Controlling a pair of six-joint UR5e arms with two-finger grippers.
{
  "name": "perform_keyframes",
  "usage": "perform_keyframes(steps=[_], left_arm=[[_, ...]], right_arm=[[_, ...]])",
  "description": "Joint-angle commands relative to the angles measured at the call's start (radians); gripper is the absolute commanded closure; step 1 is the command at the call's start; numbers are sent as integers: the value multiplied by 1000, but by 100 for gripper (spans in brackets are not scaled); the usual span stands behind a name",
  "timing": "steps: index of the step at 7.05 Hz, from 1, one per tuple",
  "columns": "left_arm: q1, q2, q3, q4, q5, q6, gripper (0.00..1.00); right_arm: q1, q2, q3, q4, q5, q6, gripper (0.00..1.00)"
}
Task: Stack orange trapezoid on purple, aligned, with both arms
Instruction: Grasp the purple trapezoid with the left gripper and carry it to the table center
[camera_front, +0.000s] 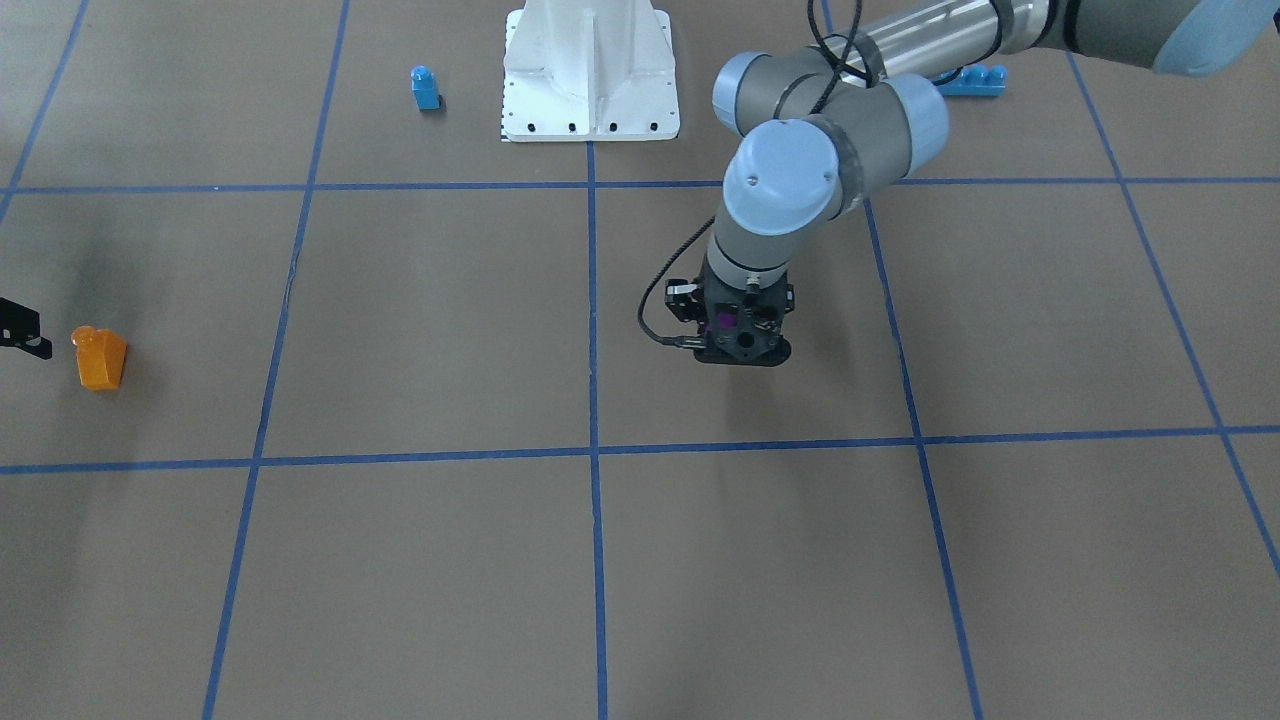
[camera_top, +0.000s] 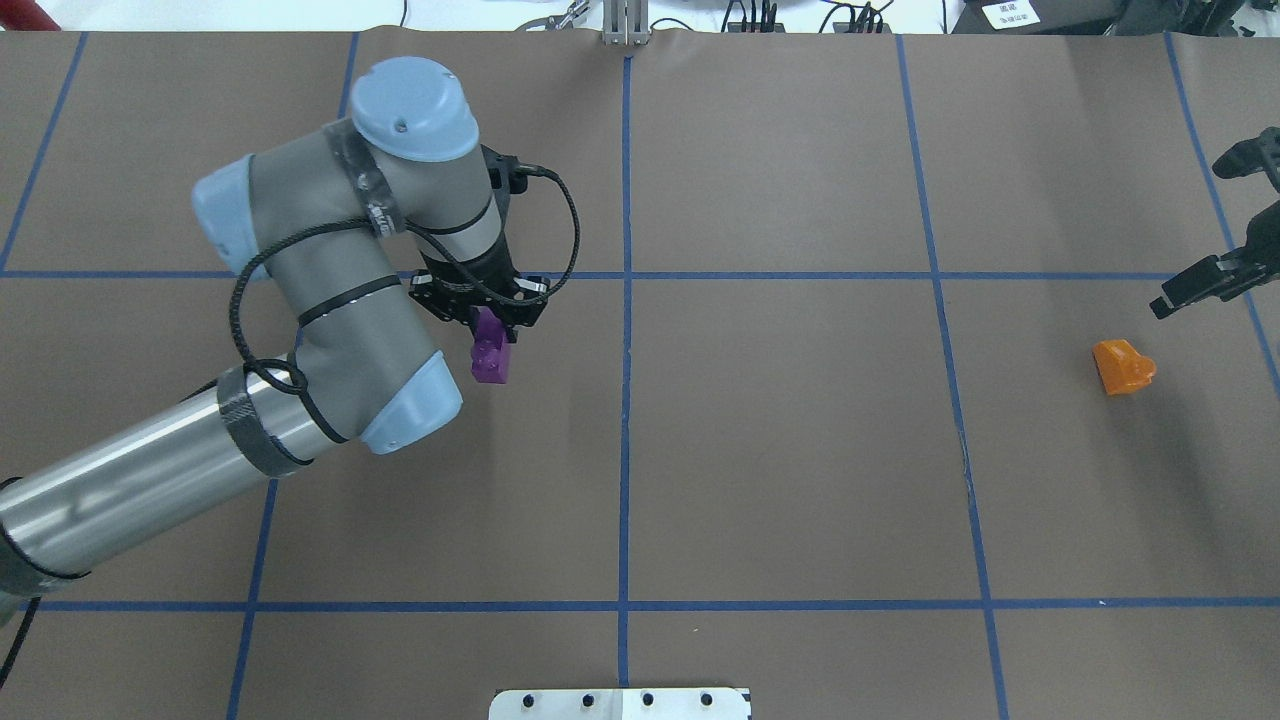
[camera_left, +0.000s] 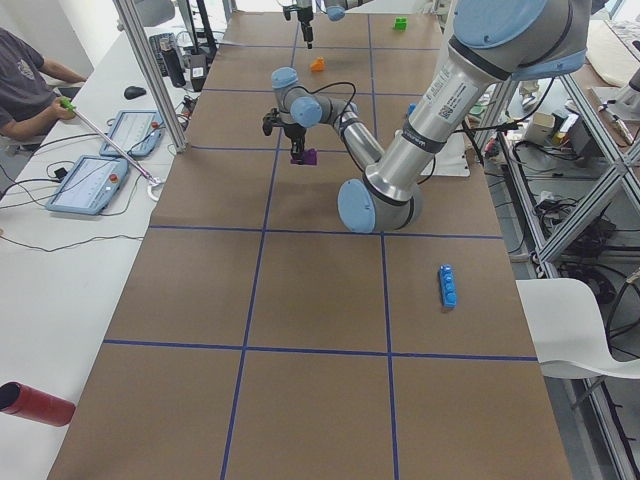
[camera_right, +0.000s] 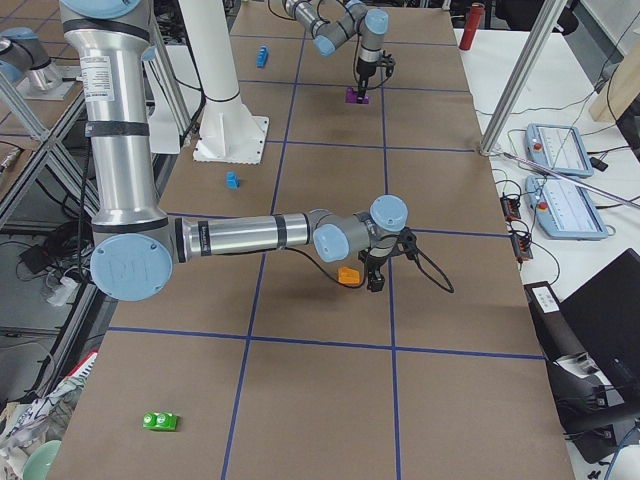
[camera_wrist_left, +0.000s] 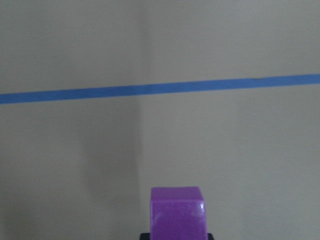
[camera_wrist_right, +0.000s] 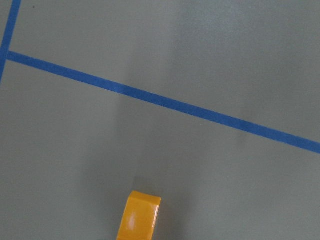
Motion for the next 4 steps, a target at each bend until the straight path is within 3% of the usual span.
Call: perform_keyframes(steps=[1,2,4], left_arm=[[36,-152,243,-81,5,-44,100],[45,-180,306,-110,5,-38,100],[60,-207,311,-116,2,-60,100]], right_arm=[[0,0,-1,-1,0,0,0],[0,-3,1,-1,0,0,0],[0,-7,-1,-1,2,0,0]])
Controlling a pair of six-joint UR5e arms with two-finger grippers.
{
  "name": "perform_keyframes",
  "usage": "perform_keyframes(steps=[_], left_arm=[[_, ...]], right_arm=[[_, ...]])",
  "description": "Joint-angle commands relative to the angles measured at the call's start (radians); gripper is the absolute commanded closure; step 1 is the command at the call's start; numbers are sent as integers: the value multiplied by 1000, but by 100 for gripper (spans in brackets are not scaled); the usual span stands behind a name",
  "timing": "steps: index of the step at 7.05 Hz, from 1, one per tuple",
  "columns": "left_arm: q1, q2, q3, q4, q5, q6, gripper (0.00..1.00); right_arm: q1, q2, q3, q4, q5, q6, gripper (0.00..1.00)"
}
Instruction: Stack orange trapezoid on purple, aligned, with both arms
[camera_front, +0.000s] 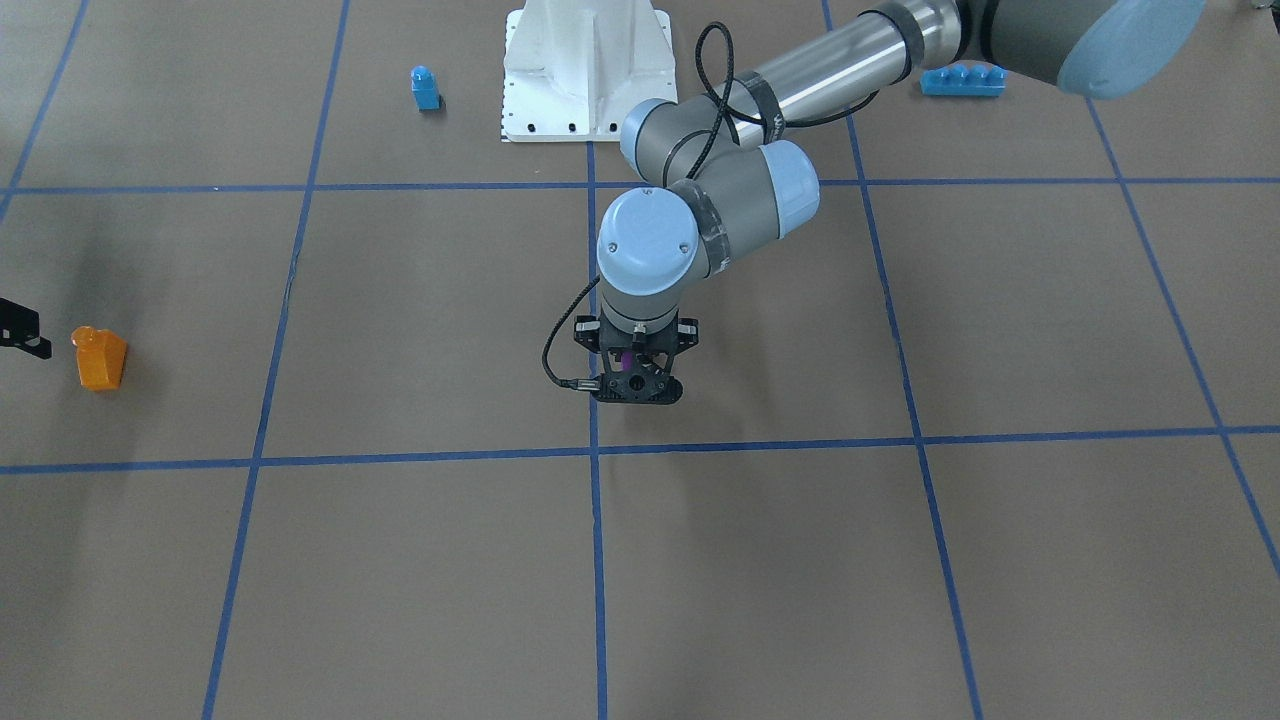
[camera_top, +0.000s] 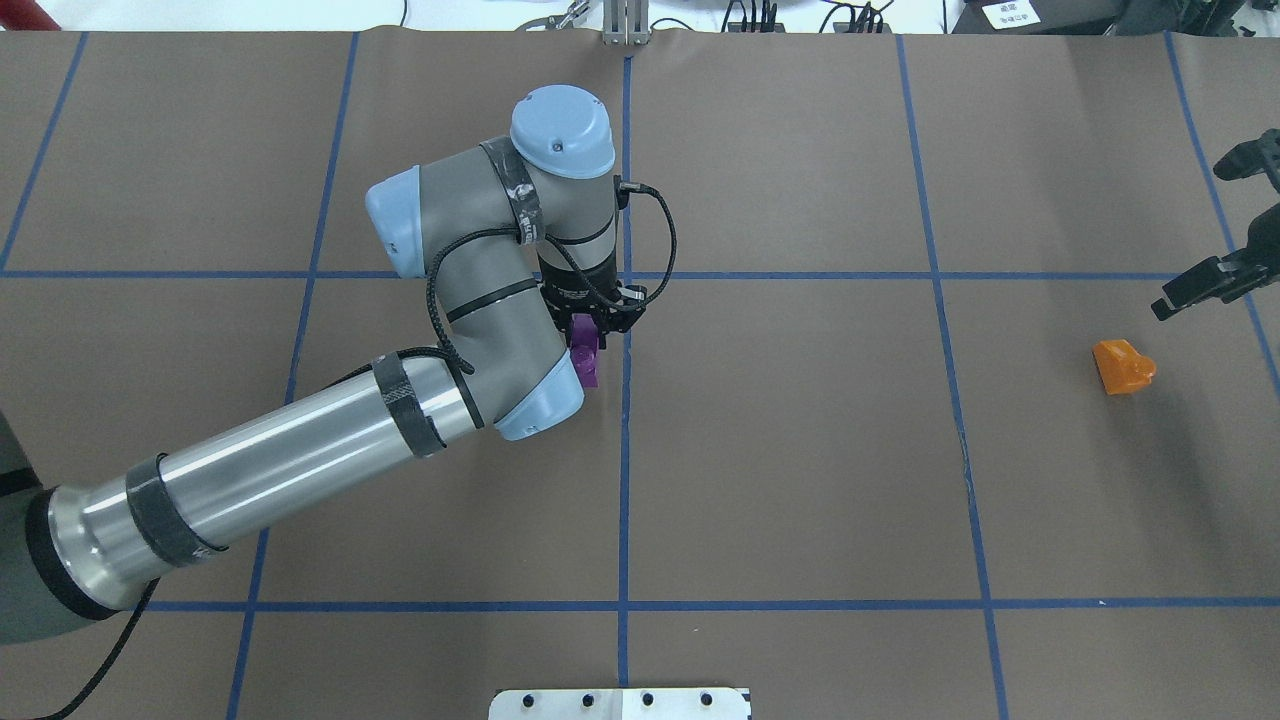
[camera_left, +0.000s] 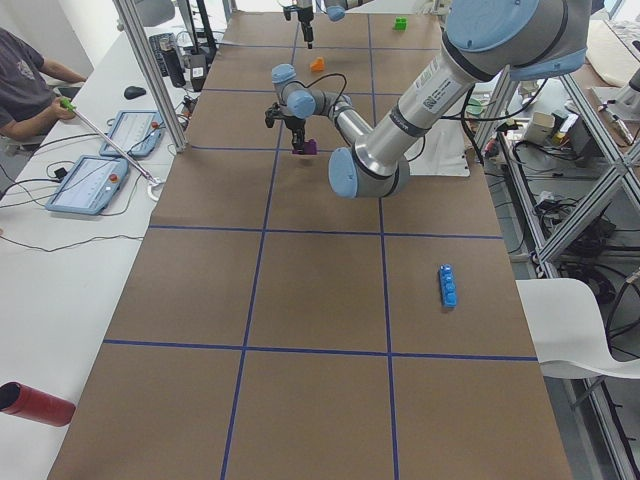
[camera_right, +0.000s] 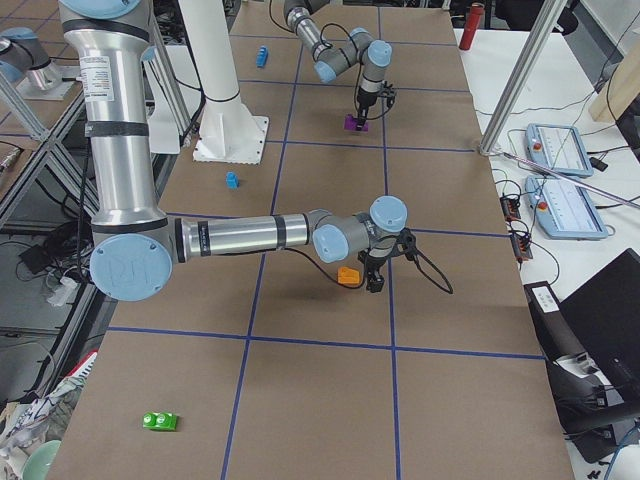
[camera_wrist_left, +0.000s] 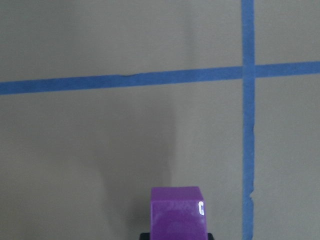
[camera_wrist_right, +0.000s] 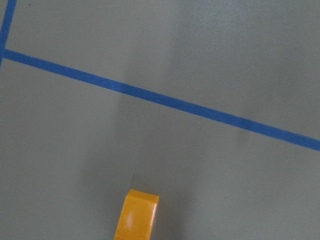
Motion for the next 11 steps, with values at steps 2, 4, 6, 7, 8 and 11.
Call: perform_keyframes(steps=[2,4,6,7,8,11], left_arm=[[36,-25,16,-12,-1,-45,100],[46,-27,25,-12,-1,-48,100],[57,-28,38,-20,-1,-106,100],[60,-28,39,-33,0,-116,100],[69,-30,48,-35,3,-114,100],[69,-36,50,-47,5,-102,92]], right_arm=[[0,-10,-2,-1,1,0,0],[0,-9,-10,1,1,0,0],[-2,-7,-14,1,0,0,0],[-2,-5,-17,1,0,0,0],[-3,-5,-19,1,0,0,0],[-6,-2,-19,1,1,0,0]])
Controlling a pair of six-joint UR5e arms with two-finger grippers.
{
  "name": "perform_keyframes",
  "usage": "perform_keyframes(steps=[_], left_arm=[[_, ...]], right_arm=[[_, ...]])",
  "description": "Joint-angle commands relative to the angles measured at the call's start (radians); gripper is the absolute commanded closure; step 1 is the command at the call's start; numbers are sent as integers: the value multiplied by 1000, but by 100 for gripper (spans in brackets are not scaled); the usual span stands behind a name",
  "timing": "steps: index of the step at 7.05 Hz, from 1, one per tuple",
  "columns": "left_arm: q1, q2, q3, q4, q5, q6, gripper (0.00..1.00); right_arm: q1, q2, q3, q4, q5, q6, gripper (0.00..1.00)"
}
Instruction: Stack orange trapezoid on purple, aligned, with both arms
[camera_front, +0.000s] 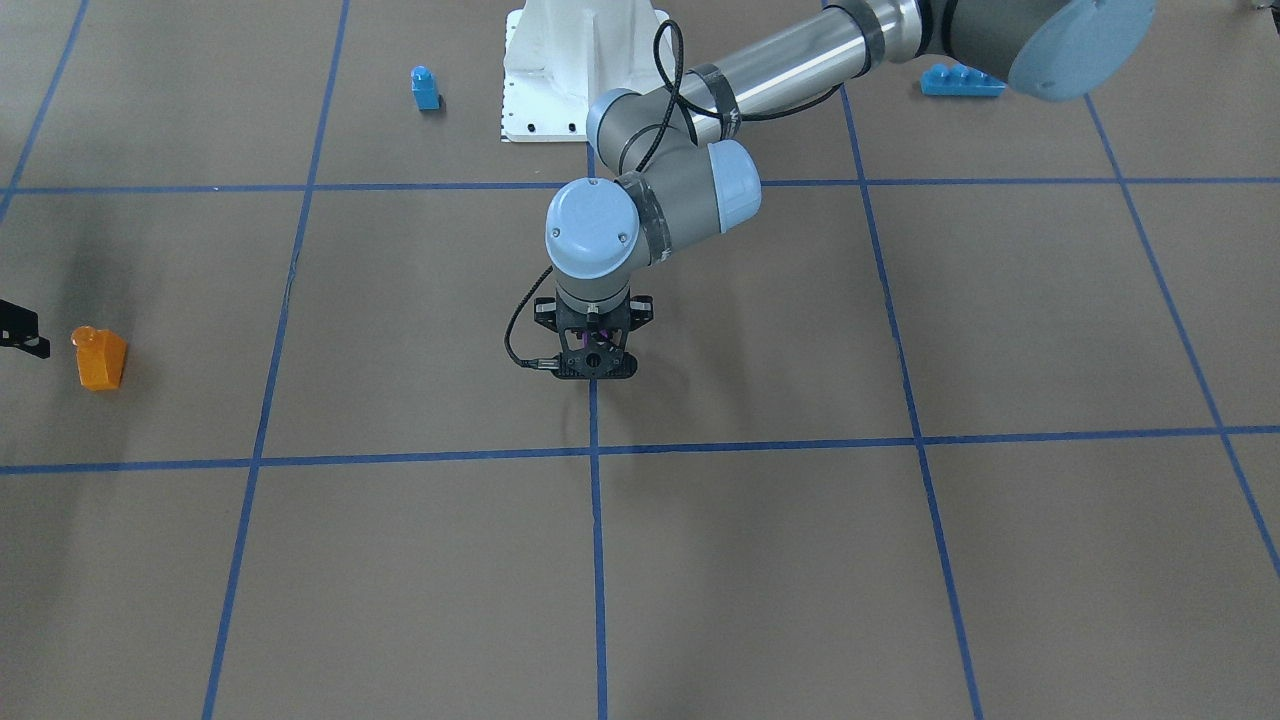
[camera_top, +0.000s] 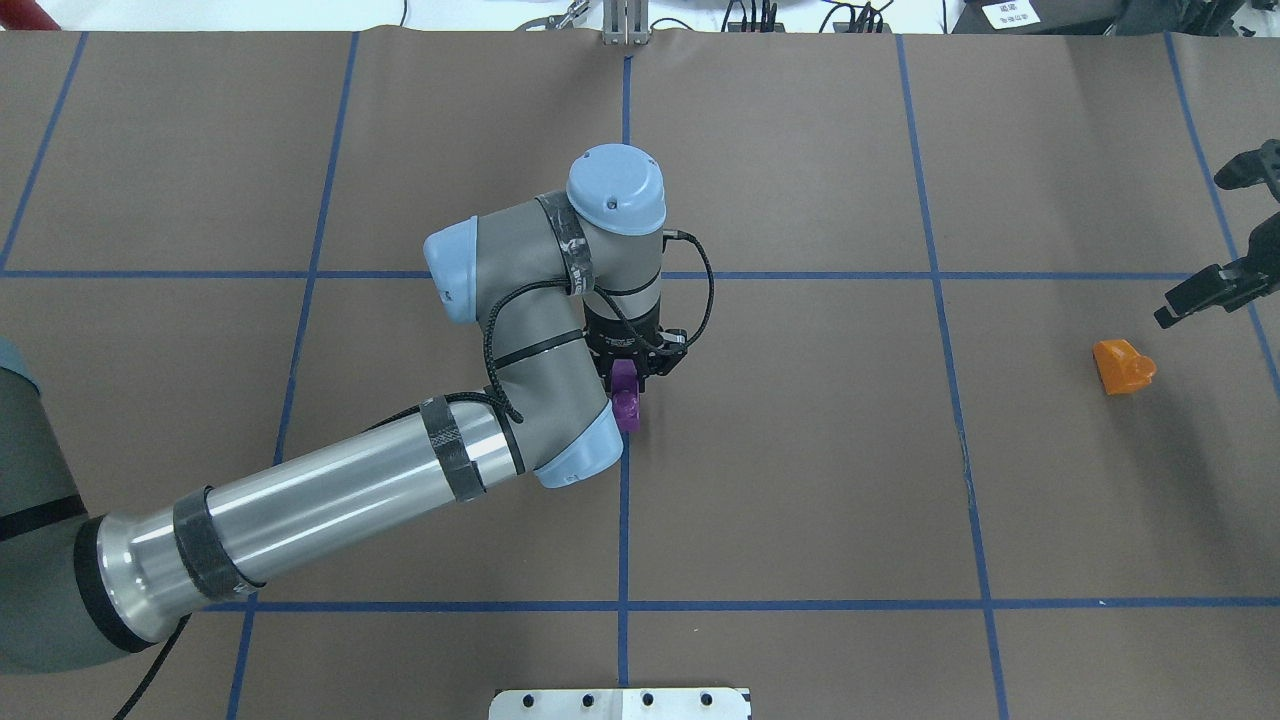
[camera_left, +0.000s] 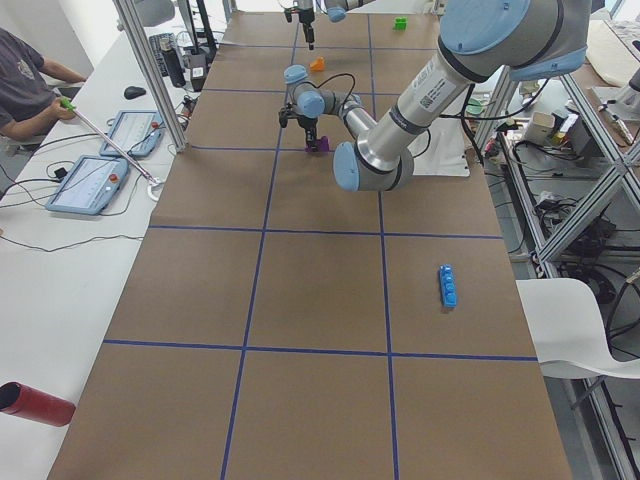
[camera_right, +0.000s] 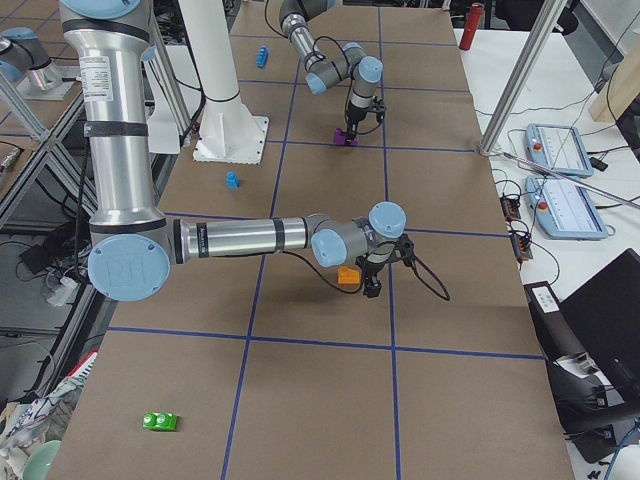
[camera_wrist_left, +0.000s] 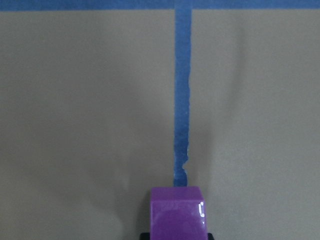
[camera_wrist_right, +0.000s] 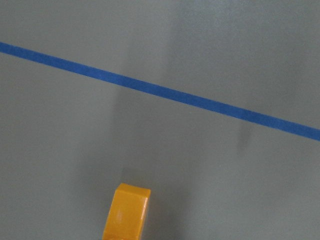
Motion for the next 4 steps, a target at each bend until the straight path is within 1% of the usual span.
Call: perform_keyframes(steps=[1,2,4], left_arm=[[1,1,3,-42,9,8,9],[7,1,3,-45,53,6,0],[-4,-1,-18,-44,56,8,0]], right_arm=[[-8,5,-3,0,-1,0,0],[-17,8,-31,0,-3,0,0],[-20,23,-46,0,-4,2,0]])
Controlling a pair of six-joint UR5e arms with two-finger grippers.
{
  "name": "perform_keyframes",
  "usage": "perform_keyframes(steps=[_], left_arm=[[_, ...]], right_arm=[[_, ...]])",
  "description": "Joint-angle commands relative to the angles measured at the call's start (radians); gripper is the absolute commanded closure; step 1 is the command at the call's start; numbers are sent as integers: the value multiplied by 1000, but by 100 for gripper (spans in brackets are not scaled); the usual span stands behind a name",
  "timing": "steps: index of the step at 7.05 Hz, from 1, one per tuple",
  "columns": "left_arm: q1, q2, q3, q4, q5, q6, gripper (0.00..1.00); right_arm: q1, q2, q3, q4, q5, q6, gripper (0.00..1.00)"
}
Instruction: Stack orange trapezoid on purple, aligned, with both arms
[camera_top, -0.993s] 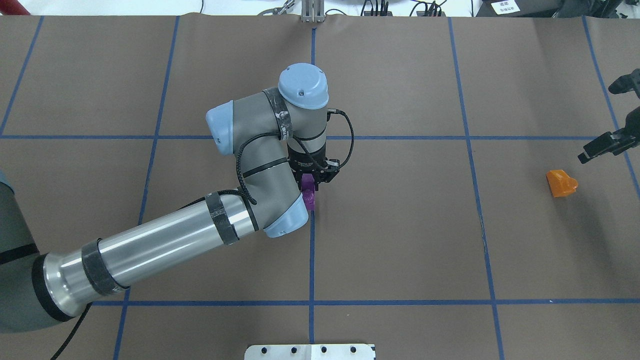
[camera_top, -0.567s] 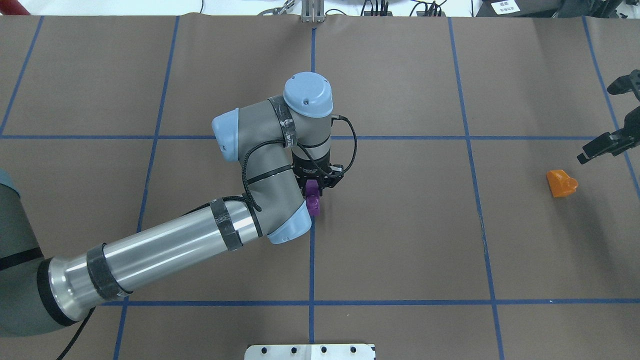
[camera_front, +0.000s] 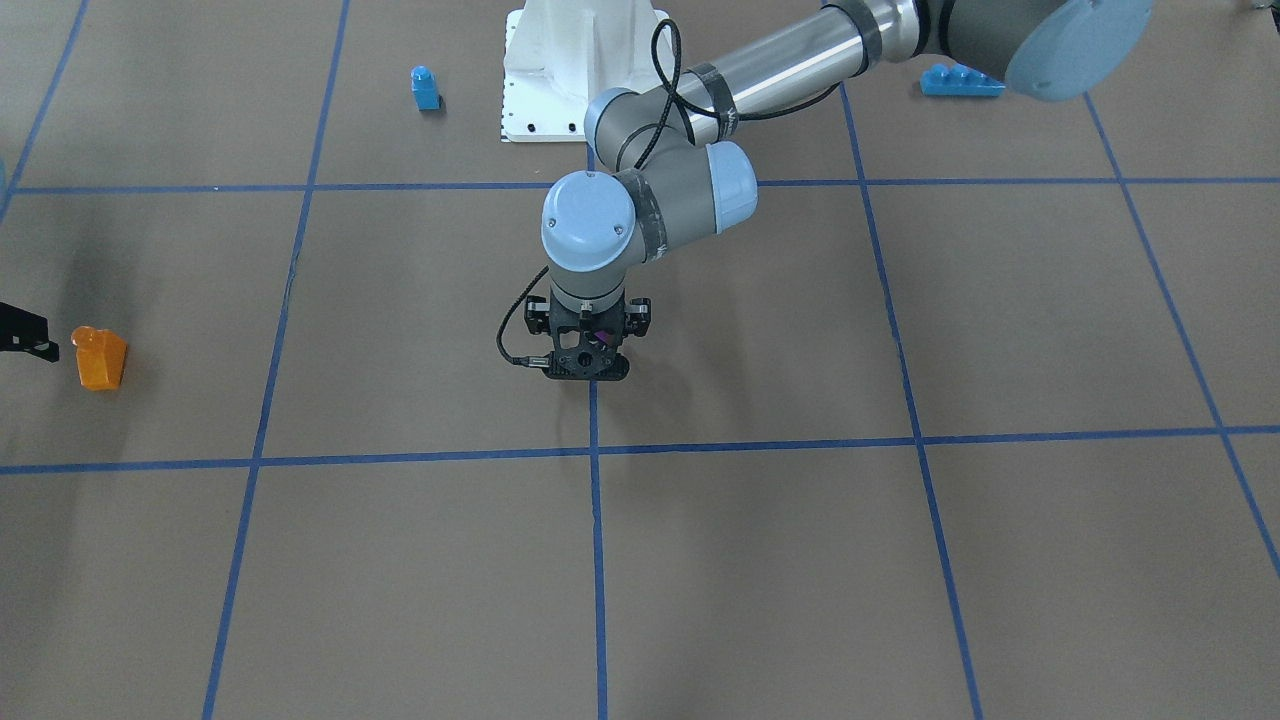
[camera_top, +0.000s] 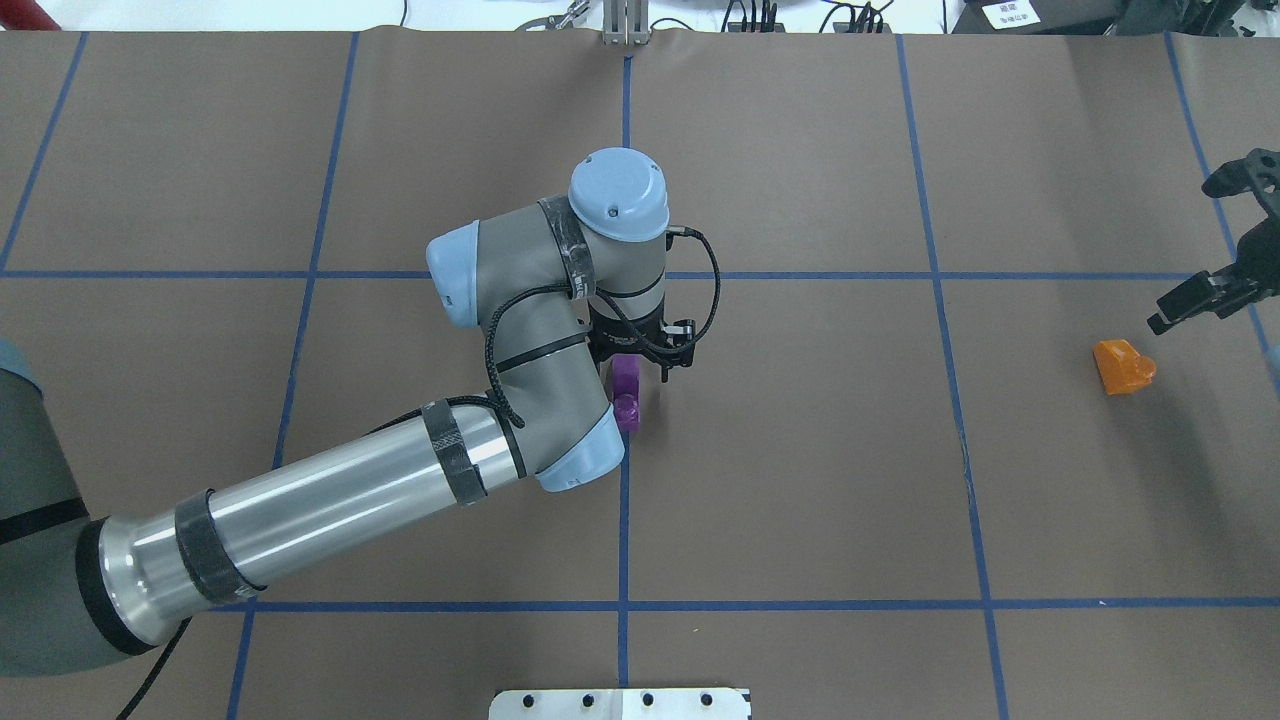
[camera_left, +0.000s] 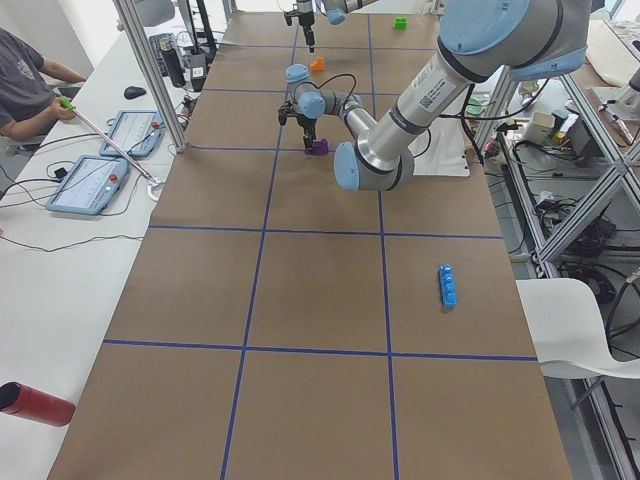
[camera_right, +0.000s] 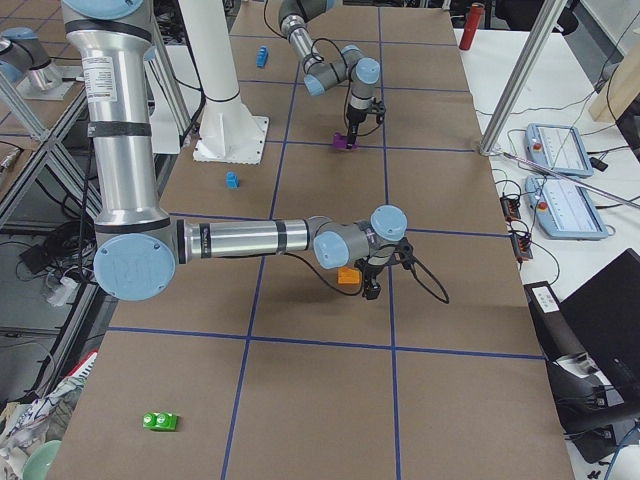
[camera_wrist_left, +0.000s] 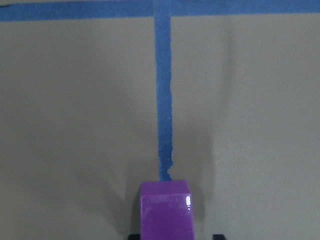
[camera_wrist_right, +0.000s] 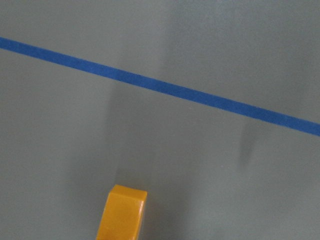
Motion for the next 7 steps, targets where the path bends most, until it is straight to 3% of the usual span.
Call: perform_keyframes(steps=[1,3,4,7], left_arm=[[-45,-1,-72,2,4,-3,0],[-62,8,-102,7,5,-9,0],[-62,10,-102,7,7,-10,0],[-63,10,-102,7,8,-12,0]], right_arm=[[-5,16,-8,0,-1,39,0],[-54,45,-4,0,-59,159,0],[-82,62,-2,3,-63,331,0],[-137,48,18,3,-87,366,0]])
